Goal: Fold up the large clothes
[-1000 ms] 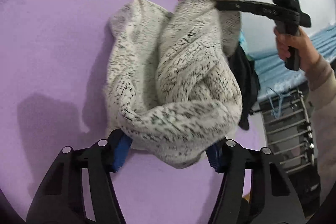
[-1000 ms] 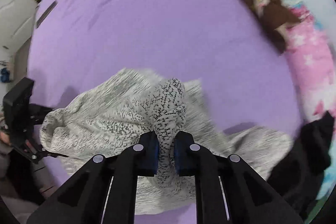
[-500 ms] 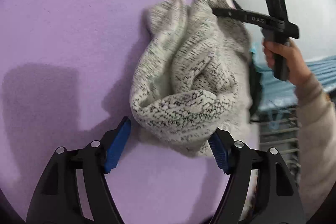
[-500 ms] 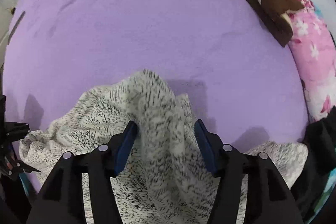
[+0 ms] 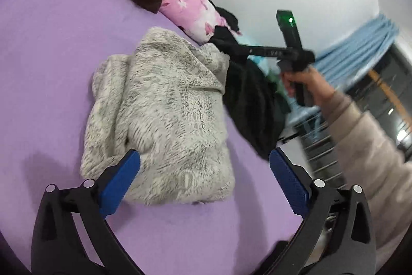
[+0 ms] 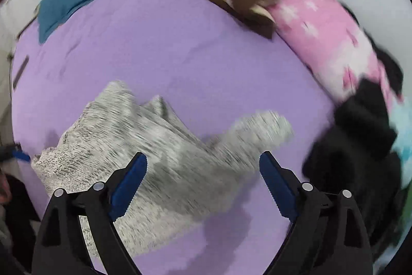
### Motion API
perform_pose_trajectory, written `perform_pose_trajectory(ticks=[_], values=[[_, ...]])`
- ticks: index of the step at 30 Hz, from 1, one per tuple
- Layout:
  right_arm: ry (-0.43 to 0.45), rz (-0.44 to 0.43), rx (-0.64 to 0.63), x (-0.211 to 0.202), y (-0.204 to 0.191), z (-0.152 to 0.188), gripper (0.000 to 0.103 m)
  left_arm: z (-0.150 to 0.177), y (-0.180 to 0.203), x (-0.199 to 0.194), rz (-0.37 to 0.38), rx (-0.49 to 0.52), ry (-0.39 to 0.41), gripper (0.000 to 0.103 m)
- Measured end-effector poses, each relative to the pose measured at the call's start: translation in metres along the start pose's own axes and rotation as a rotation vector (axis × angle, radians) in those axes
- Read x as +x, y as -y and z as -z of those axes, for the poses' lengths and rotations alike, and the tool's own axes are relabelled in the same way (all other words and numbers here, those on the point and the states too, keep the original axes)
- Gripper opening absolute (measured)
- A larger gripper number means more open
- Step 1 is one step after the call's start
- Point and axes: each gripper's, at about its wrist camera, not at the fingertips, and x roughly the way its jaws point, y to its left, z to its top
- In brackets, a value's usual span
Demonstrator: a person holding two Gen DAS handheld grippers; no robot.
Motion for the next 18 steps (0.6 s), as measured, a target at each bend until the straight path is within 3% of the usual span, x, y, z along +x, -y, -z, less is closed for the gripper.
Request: perform_pose_trajectory(ticks=[3, 4, 7, 9, 10, 12, 14, 17, 18], values=[[0.011, -0.011, 0.055, 0.013, 0.022, 0.007, 0.087, 0.007, 0.028, 0.018, -0.122, 0.148, -0.001, 0.097], [0.006, -0.027, 0.077, 0.021, 0.027, 0.008, 0.087, 0.009, 0.037, 0.030, -0.206, 0.219, -0.003, 0.097], [-0.029, -0.084, 0.149, 0.049, 0.035, 0.010, 0.087, 0.025, 0.035, 0.060, -0.419, 0.389, -0.054, 0.097], [-0.040, -0.173, 0.240, 0.066, 0.043, 0.012, 0.087, 0.032, 0.019, 0.072, -0.498, 0.427, -0.100, 0.097], [-0.027, -0.225, 0.293, 0.072, 0.048, 0.012, 0.087, 0.034, 0.012, 0.079, -0.523, 0.427, -0.120, 0.098], [-0.019, -0.283, 0.347, 0.081, 0.050, 0.012, 0.082, 0.032, -0.003, 0.082, -0.504, 0.392, -0.129, 0.098], [-0.033, -0.284, 0.341, 0.092, 0.044, 0.009, 0.074, 0.029, -0.013, 0.083, -0.482, 0.365, -0.138, 0.098], [-0.023, -0.297, 0.326, 0.098, 0.036, 0.002, 0.053, 0.028, -0.021, 0.084, -0.471, 0.355, -0.143, 0.098], [-0.015, -0.299, 0.325, 0.100, 0.034, 0.001, 0.041, 0.028, -0.023, 0.084, -0.466, 0.355, -0.141, 0.098]])
